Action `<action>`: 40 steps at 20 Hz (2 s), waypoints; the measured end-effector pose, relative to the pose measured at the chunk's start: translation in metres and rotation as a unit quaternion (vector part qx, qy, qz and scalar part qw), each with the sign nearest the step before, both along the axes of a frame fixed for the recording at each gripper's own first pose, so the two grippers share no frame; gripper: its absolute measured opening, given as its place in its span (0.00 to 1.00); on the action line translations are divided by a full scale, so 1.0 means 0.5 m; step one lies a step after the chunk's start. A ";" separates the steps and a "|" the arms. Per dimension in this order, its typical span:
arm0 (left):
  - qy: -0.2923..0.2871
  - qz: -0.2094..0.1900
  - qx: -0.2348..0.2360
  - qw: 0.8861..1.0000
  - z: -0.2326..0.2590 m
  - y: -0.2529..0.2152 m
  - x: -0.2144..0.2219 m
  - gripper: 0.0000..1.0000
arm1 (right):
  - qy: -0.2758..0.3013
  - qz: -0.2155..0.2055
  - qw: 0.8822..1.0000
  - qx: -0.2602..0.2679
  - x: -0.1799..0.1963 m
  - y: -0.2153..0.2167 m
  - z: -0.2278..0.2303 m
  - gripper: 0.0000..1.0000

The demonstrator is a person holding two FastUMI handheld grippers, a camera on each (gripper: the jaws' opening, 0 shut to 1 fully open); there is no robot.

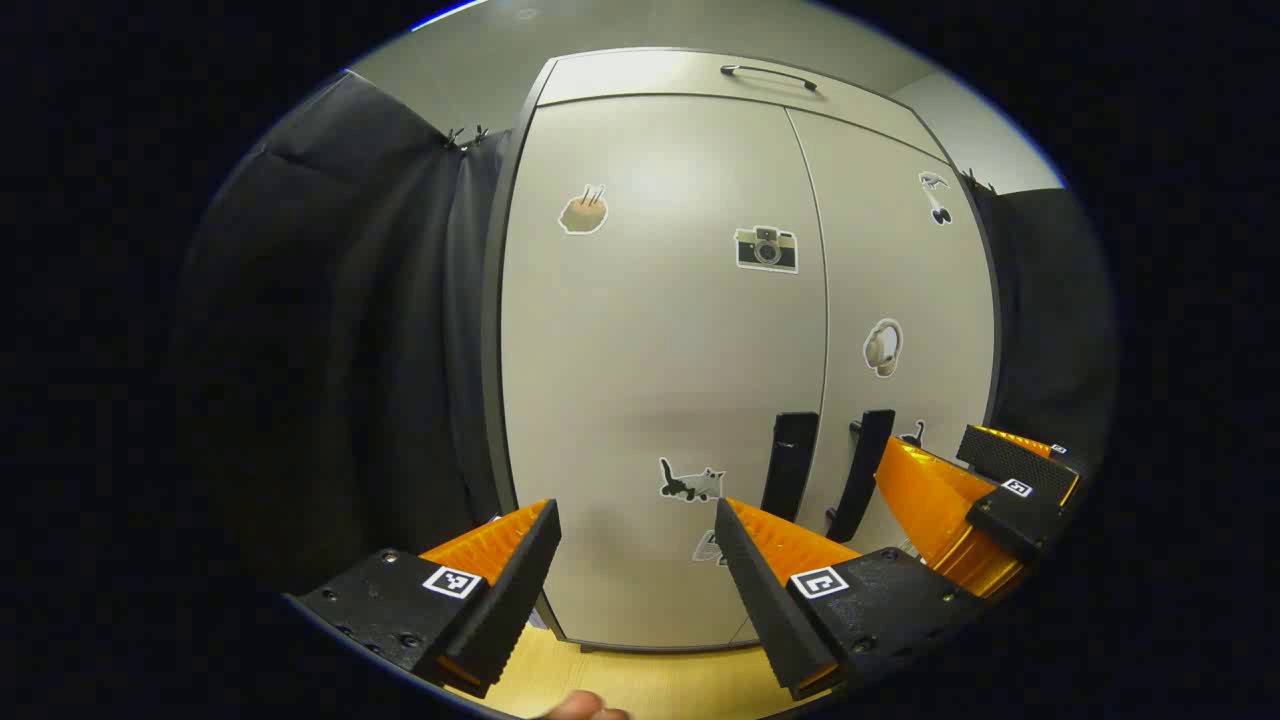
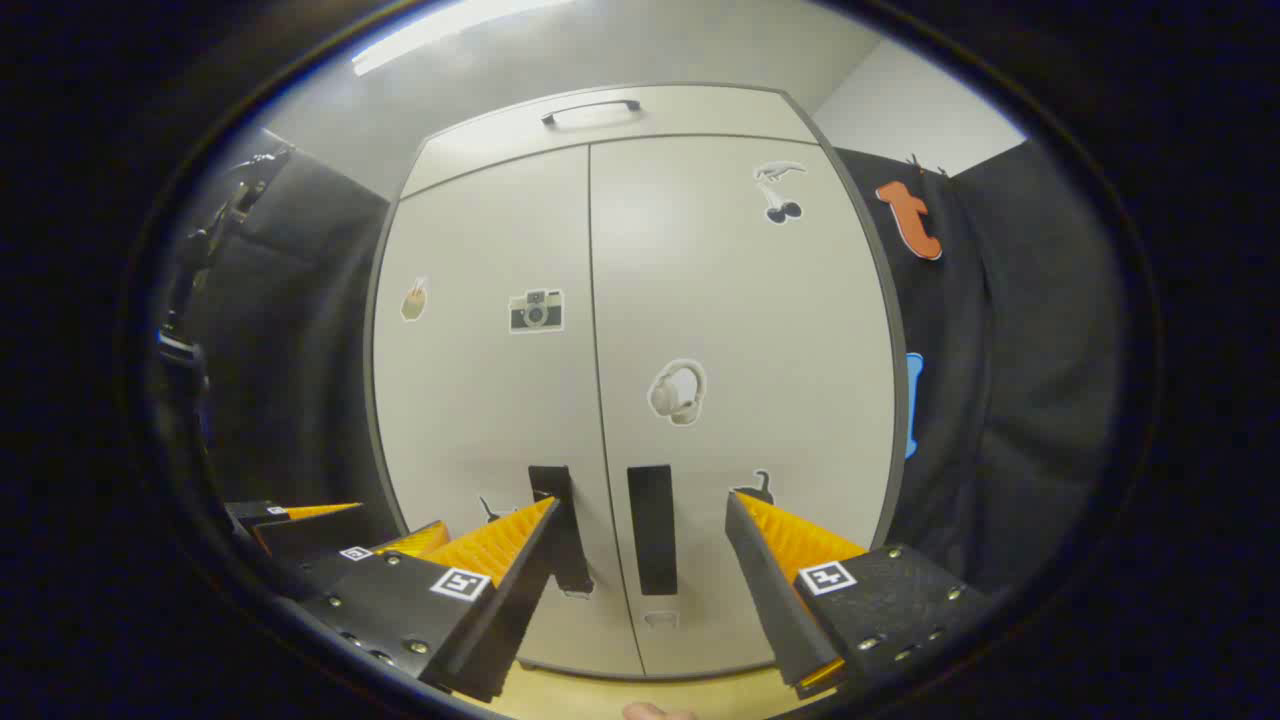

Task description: Open the right door of the double-door shoe cabinet with the right hand, and open the left door with the left hand.

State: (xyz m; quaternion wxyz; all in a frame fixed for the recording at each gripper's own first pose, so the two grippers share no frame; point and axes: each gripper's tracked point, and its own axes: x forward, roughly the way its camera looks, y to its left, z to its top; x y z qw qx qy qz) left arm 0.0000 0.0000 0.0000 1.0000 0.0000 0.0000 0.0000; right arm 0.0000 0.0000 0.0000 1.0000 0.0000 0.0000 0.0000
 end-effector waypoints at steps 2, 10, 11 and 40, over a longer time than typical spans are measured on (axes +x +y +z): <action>-0.005 0.003 -0.007 1.000 0.004 0.012 -0.008 0.97 | -0.002 0.002 1.000 -0.001 -0.005 0.010 0.001 0.96; -0.006 0.030 -0.015 0.999 0.001 0.081 -0.029 0.96 | -0.005 0.016 1.000 -0.001 -0.017 0.059 0.004 0.94; -0.007 0.033 -0.016 0.999 0.001 0.089 -0.031 0.96 | -0.005 0.017 1.000 0.000 -0.016 0.064 0.005 0.94; 0.022 0.180 -0.036 0.983 -0.039 0.331 -0.114 0.93 | 0.008 -0.078 0.996 -0.053 0.129 -0.015 -0.064 0.96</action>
